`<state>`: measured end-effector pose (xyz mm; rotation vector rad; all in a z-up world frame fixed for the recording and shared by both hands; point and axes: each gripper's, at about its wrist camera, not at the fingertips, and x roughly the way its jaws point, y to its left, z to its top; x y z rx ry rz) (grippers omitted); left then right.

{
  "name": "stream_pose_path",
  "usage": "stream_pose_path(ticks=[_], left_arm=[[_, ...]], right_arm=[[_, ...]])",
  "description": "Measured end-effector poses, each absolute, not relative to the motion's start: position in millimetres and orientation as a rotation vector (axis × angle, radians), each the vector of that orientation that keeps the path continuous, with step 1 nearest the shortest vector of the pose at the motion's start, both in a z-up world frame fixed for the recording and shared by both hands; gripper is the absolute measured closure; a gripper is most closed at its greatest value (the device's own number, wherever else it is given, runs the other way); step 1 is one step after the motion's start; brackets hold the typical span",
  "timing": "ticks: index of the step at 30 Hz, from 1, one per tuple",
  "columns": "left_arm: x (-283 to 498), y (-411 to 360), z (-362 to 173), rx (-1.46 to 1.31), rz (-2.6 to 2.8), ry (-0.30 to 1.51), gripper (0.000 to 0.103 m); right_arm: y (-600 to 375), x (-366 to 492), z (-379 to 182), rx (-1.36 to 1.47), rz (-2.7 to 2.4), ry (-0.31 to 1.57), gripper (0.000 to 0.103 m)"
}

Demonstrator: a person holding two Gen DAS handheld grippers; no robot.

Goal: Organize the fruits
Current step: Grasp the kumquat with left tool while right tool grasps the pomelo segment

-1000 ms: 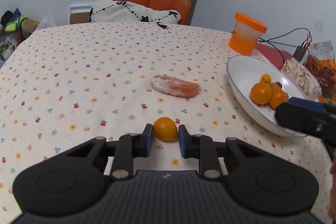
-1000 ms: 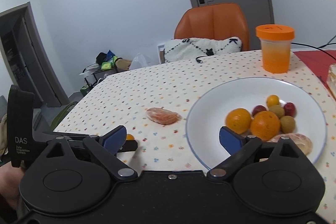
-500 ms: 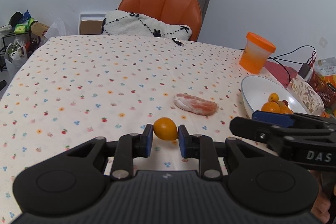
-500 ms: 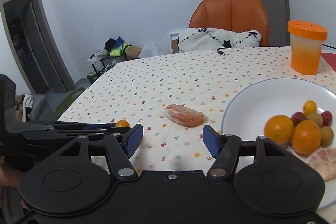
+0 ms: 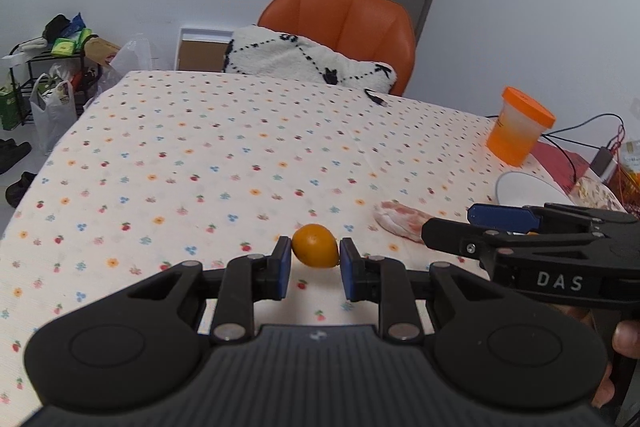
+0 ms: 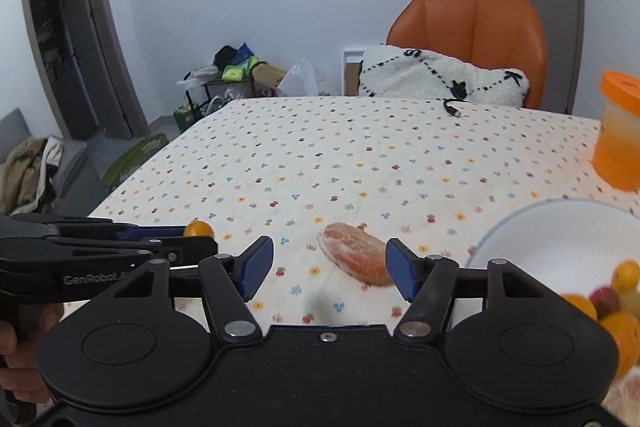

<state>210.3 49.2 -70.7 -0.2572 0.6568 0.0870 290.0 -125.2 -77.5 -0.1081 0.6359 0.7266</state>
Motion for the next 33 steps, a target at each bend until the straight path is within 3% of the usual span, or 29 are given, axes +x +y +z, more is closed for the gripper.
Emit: stream_pose_path(ticks=[23, 29, 33], left_arm=[[205.3, 74.8, -67.6, -0.316, 0.165, 0.624, 0.079], [201.8, 72.8, -64.8, -0.306, 0.161, 0.618, 0.079], [203.4, 73.4, -64.7, -0.308, 0.166, 0.621, 0.079]], right_arm=[[-91.6, 333.5, -97.5, -0.281, 0.759, 0.774, 0.041], [-98.2, 321.1, -94.2, -0.246, 0.804, 0.811, 0.046], [-102.1, 320.7, -92.6, -0.242, 0.785, 0.803, 0.055]])
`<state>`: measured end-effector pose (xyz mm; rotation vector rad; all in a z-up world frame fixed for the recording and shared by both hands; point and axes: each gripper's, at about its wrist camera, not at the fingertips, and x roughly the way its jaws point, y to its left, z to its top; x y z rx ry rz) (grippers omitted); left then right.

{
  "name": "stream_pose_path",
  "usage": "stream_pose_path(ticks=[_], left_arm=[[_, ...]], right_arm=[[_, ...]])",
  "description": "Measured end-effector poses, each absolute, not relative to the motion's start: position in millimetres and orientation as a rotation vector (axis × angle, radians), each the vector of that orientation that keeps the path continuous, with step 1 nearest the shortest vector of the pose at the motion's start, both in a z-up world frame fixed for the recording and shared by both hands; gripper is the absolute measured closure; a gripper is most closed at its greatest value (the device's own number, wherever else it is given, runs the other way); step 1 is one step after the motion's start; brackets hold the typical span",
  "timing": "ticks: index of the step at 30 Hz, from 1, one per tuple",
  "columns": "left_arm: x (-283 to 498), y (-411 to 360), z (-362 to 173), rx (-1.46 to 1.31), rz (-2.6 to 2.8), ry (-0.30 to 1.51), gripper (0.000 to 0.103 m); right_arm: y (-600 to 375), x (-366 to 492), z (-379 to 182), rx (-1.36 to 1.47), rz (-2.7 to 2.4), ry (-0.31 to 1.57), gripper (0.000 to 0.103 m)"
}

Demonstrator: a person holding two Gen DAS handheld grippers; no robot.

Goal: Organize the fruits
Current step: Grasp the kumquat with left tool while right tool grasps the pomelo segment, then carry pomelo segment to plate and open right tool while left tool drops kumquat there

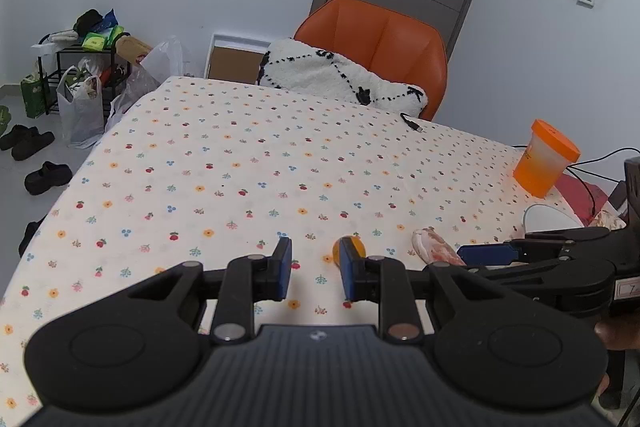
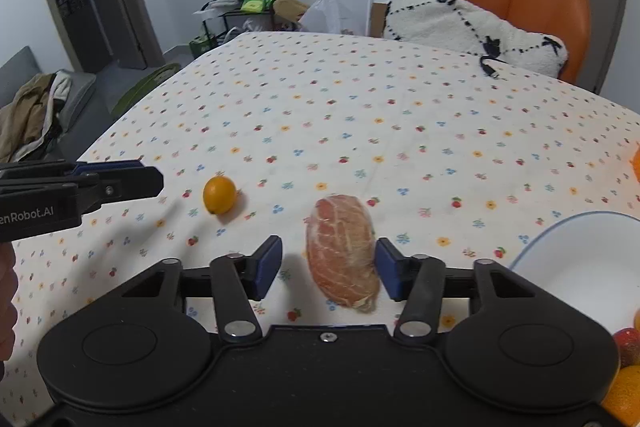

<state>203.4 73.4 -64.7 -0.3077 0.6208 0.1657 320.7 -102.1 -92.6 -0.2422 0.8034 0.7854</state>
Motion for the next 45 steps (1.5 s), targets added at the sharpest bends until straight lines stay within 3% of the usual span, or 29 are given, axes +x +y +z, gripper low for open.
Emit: stream_pose_path(ticks=[5, 8, 11, 18, 30, 31, 32, 33, 45], left_arm=[[205.1, 72.5, -62.4, -0.318, 0.151, 0.620, 0.078], [205.3, 69.9, -61.4, -0.318, 0.134, 0.619, 0.069], [209.0, 66.4, -63.8, -0.318, 0.129, 0.629, 0.061], [222.0, 58.8, -70.9, -0.292, 0.120, 0.653, 0.061], [239.8, 52.2, -81.9, -0.282, 0.096, 0.688, 0.065], [240.3, 51.7, -83.7, -0.281, 0.099, 0.684, 0.070], [241.0, 51.5, -86.2, -0.274, 0.098, 0.683, 0.081], [242.6, 51.1, -88.7, -0.271, 0.100, 0.690, 0.083], [230.4, 45.5, -72.7, -0.241, 0.111, 0.651, 0.083]], right_arm=[[-101.0, 322.7, -95.0, -0.238, 0.766, 0.794, 0.059], [-99.3, 321.5, -96.7, -0.242, 0.765, 0.777, 0.059], [-98.2, 322.8, -96.2, -0.245, 0.755, 0.769, 0.067], [-100.2, 318.6, -97.8, -0.242, 0.761, 0.754, 0.068], [-98.4, 318.4, -100.1, -0.221, 0.751, 0.731, 0.067], [-98.1, 317.4, -100.5, -0.227, 0.751, 0.724, 0.069], [-98.5, 316.5, -101.1, -0.232, 0.752, 0.716, 0.069], [-99.0, 316.0, -101.6, -0.234, 0.754, 0.711, 0.069], [-111.7, 302.4, -90.3, -0.148, 0.753, 0.673, 0.071]])
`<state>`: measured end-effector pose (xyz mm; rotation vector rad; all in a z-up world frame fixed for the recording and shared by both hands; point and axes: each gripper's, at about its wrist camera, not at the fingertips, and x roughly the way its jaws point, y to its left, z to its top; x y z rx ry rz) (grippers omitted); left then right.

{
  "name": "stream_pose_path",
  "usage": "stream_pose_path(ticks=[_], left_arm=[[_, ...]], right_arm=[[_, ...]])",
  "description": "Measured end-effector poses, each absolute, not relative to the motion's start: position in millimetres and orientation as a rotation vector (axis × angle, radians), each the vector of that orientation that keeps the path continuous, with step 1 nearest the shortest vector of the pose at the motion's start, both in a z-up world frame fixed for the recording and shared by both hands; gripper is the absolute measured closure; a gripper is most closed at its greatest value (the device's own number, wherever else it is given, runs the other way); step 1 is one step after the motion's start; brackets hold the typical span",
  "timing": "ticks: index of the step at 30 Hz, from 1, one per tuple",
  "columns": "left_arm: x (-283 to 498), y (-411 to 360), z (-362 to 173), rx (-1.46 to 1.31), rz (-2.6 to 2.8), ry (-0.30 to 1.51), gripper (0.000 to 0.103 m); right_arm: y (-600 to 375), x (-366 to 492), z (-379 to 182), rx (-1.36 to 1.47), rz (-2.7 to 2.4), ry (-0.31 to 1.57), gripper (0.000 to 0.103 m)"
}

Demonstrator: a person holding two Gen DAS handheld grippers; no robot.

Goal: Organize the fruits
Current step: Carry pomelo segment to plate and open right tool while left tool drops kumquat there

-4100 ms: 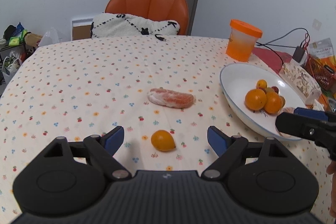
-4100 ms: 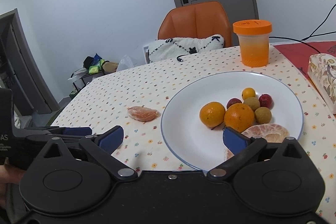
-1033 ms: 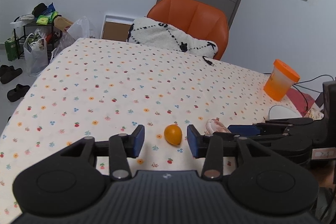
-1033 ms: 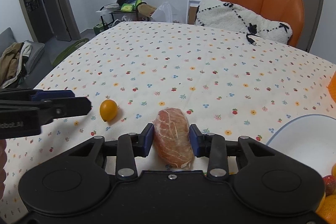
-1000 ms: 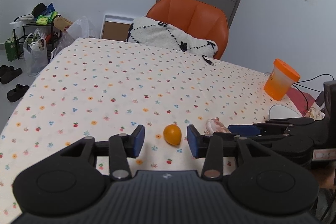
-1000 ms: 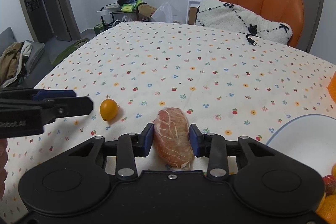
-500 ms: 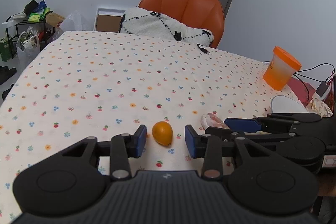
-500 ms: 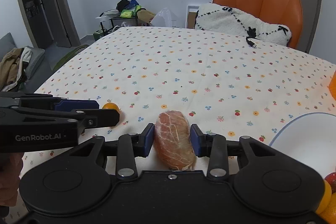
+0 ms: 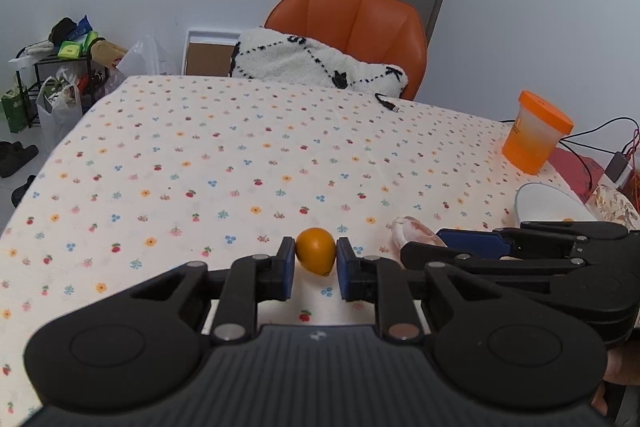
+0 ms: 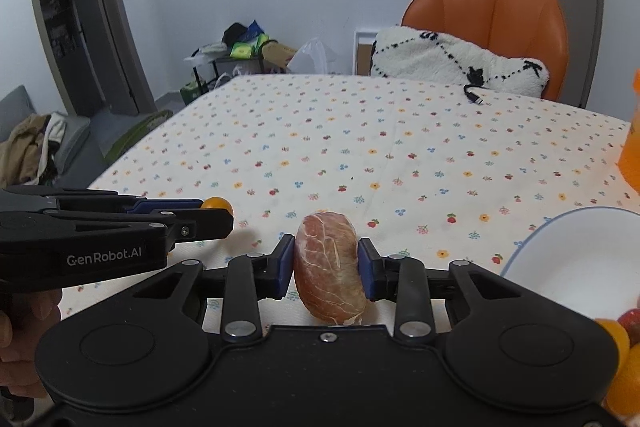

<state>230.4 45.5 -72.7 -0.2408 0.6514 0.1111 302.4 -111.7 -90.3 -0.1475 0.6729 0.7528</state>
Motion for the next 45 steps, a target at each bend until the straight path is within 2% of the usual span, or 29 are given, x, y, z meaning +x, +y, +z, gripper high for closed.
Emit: stream_pose_path(ticks=[16, 45], left_arm=[[223.9, 4.6, -40.8, -0.191, 0.006, 0.581, 0.083], [242.2, -58.0, -42.6, -0.162, -0.156, 0.596, 0.083]], right_arm=[[-167.4, 275.6, -52.1, -0.053, 0.654, 0.565, 0.071], [-261.9, 261.5, -66.2, 0.028, 0.447, 0.594, 0.071]])
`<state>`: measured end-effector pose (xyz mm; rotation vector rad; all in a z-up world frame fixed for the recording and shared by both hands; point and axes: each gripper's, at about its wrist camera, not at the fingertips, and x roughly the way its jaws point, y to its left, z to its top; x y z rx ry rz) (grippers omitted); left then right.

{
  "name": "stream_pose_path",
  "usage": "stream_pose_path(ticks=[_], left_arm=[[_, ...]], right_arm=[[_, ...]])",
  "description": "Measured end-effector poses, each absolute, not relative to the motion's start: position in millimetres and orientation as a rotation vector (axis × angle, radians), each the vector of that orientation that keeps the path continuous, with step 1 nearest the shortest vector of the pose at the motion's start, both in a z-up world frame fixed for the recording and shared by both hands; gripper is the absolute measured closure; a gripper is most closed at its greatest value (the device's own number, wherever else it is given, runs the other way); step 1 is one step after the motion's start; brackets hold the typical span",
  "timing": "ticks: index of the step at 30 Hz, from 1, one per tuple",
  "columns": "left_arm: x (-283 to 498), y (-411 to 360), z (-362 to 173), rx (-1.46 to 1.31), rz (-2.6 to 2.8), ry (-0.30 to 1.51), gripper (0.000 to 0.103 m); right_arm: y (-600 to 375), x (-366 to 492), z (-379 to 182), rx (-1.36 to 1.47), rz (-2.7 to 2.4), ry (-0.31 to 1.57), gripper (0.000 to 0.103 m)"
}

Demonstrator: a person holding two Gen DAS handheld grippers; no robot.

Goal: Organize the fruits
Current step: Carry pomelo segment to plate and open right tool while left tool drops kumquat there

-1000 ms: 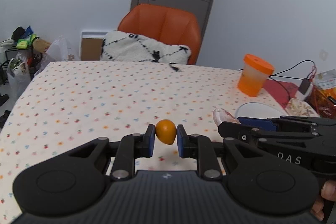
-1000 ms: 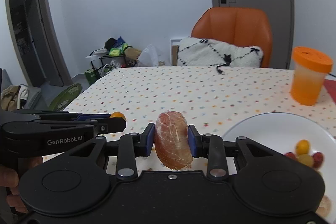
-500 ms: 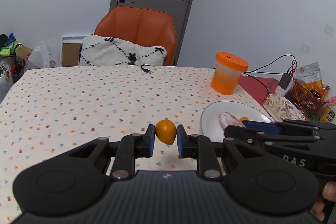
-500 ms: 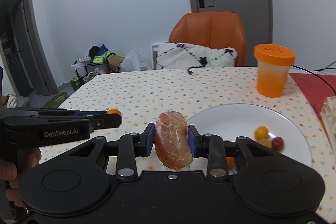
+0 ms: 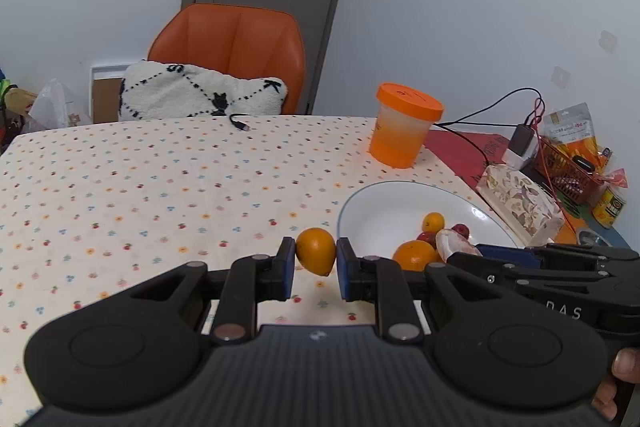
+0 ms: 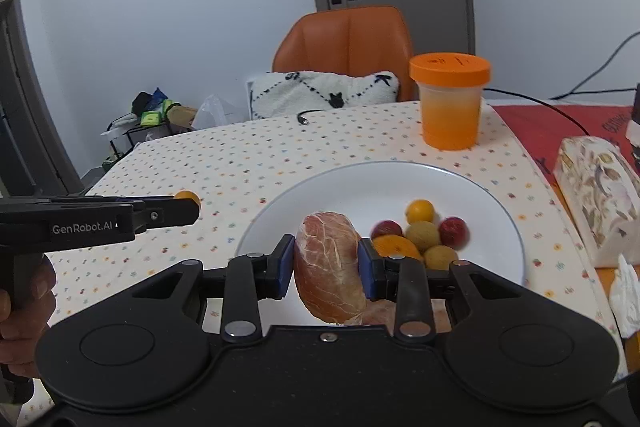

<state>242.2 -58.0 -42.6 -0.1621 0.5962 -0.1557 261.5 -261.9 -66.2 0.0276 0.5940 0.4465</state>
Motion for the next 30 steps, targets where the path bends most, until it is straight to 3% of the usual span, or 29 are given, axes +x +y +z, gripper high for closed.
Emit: stream_pose_path(ticks=[4, 9, 19, 25, 30], left_arm=[[246.5, -65.0, -45.3, -0.163, -0.175, 0.604, 0.083], [251.0, -74.5, -47.0, -0.163, -0.206, 0.614, 0.083], [258.1, -91.1, -48.7, -0.156, -0.264, 0.635, 0.083], [258.8, -90.5, -47.2, -0.146, -0.241, 0.645, 0.079], [254.4, -82.7, -44.2, -0.143, -0.196, 0.650, 0.064]], right_arm=[[-266.0, 260.1, -68.8, 0.056, 0.457, 0.602, 0.070], [-273.2, 259.4, -66.2, 0.077, 0.439, 0.580, 0.059], [-293.6, 250.9, -69.0, 0.126, 0.377, 0.584, 0.057], [-295.7, 247.7, -68.7, 0.137, 0.373, 0.573, 0.050], [-293.9, 247.7, -68.6, 0.151, 0.389, 0.574, 0.049]])
